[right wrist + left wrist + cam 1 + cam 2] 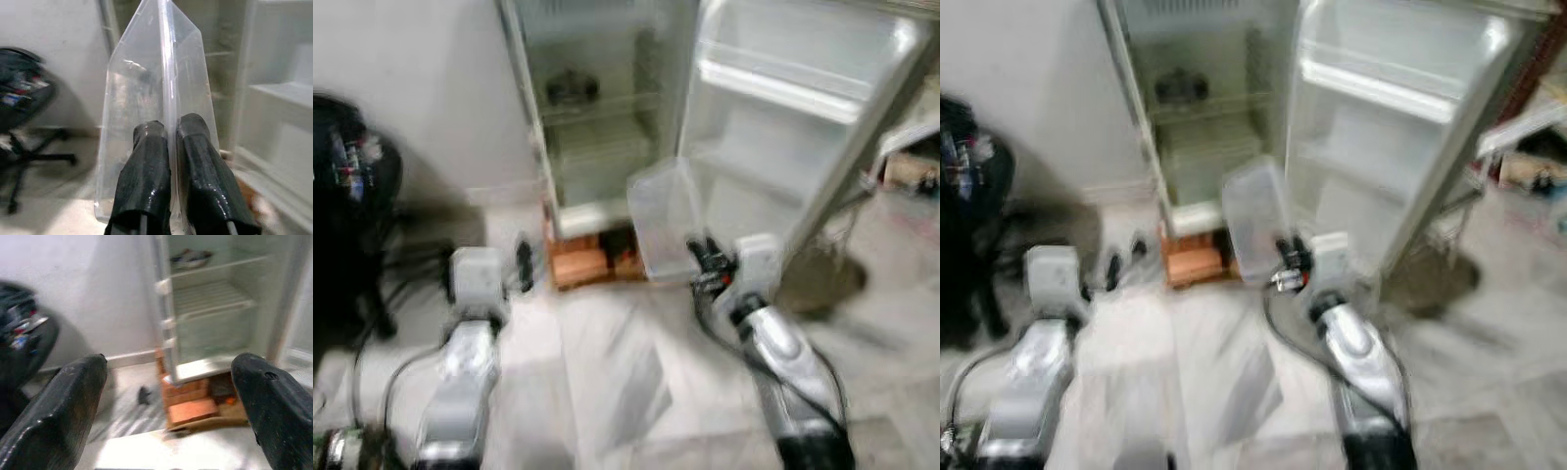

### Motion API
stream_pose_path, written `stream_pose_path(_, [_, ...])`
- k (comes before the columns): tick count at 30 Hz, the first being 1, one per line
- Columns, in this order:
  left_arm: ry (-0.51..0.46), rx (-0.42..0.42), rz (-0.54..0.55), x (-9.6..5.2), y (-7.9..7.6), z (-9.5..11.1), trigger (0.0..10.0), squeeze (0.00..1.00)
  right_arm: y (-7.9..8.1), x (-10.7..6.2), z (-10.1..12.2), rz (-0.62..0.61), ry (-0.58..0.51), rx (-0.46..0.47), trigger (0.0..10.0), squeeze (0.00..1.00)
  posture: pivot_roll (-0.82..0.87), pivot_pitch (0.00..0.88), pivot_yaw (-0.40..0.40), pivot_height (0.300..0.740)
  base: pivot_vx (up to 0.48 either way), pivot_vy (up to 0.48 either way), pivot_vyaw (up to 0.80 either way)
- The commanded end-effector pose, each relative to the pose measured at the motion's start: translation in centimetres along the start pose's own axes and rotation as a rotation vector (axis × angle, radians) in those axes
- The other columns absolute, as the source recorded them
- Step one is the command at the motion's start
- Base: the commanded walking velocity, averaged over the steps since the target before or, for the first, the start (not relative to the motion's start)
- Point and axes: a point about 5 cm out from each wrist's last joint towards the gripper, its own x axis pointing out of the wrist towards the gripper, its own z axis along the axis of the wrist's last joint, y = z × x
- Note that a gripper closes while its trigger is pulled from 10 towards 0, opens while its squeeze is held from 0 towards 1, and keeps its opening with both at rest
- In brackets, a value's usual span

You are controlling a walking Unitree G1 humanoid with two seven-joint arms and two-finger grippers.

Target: Restocking fridge

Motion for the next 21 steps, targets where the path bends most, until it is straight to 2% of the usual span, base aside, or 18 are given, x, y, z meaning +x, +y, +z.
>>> stream_pose_path(1, [-0.018,-0.009,-0.028,0.26,-0.75,0.58,10.0,0.0,-0.77,-0.34,0.1,-0.025,0.002,-0.01,10.0,0.0,0.06,0.06,-0.02,0.74,0.382,0.292,0.0])
stream_pose_path(3, [-0.008,-0.049,-0.066,0.24,-1.09,0.5,10.0,0.0,-0.78,-0.27,0.11,-0.023,0.003,-0.012,10.0,0.0,0.06,0.06,-0.02,0.74,0.382,0.285,0.0])
stream_pose_path(9, [-0.017,-0.034,-0.051,0.17,-0.93,0.44,10.0,0.0,-0.59,0.14,0.18,-0.015,0.001,-0.01,10.0,0.0,0.06,0.058,-0.023,0.74,0.384,0.287,0.0])
stream_pose_path(15, [-0.02,-0.057,-0.049,0.36,-1.07,0.66,10.0,0.0,-0.24,0.26,0.27,0.019,-0.005,-0.013,10.0,0.0,0.06,0.06,-0.026,0.74,0.373,0.301,0.0])
stream_pose_path(21, [-0.024,-0.052,-0.051,0.38,-1.16,0.73,10.0,0.0,-0.2,0.28,0.22,0.023,-0.004,-0.009,10.0,0.0,0.06,0.062,-0.028,0.74,0.312,0.365,0.44])
